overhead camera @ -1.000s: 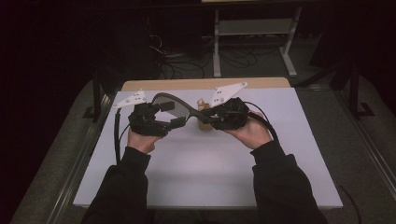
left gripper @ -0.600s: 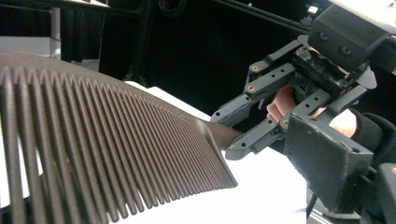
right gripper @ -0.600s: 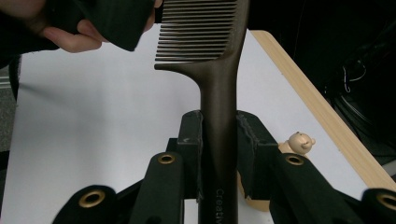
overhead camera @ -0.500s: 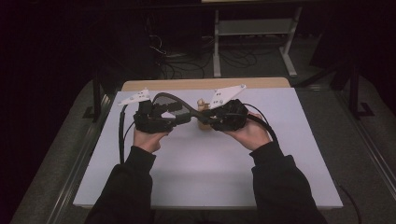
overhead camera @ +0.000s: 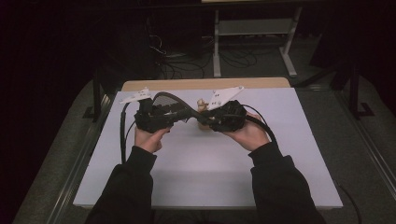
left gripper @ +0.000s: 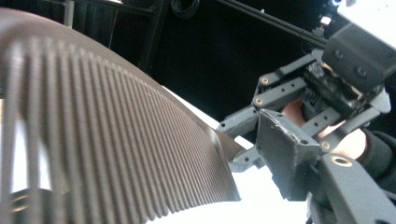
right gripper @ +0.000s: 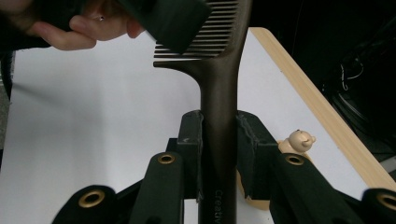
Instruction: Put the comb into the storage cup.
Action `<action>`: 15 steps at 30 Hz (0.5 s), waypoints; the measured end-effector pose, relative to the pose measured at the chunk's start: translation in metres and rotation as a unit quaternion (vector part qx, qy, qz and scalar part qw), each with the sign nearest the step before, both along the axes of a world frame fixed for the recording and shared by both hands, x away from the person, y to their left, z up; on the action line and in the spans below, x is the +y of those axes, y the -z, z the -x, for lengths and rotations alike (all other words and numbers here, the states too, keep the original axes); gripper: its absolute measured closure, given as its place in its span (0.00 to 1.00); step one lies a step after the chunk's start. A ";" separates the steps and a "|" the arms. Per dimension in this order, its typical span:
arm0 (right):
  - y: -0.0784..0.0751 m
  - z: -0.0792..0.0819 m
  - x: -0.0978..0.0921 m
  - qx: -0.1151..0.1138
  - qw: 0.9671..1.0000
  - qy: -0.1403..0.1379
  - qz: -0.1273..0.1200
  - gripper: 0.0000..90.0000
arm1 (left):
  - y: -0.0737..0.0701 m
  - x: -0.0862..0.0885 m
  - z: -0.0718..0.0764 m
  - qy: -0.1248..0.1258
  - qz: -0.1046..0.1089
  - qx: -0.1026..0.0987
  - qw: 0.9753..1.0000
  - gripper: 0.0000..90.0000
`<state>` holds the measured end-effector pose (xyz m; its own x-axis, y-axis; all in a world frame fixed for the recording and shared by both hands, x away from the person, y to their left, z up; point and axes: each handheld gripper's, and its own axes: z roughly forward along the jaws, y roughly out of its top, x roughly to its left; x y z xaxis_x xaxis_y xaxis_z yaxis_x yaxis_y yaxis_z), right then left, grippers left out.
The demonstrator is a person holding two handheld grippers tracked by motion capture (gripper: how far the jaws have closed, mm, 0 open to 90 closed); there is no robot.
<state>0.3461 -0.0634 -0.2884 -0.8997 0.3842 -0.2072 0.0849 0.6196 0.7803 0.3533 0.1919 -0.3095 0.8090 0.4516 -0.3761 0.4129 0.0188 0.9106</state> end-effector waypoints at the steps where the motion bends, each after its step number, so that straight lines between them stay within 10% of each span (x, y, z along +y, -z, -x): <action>1: 0.000 0.000 0.000 -0.001 1.000 -0.001 0.000 0.79 | 0.000 0.000 0.000 -0.004 0.000 0.002 1.000 0.56; 15: 0.005 -0.002 0.003 0.003 1.000 0.002 -0.001 0.79 | -0.003 0.005 0.002 -0.048 0.024 -0.007 0.999 0.81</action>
<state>0.3480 -0.0600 -0.2931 -0.8994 0.3883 -0.2009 0.0923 0.6178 0.7809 0.3510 0.1973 -0.3070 0.7678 0.5093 -0.3888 0.3951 0.1013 0.9130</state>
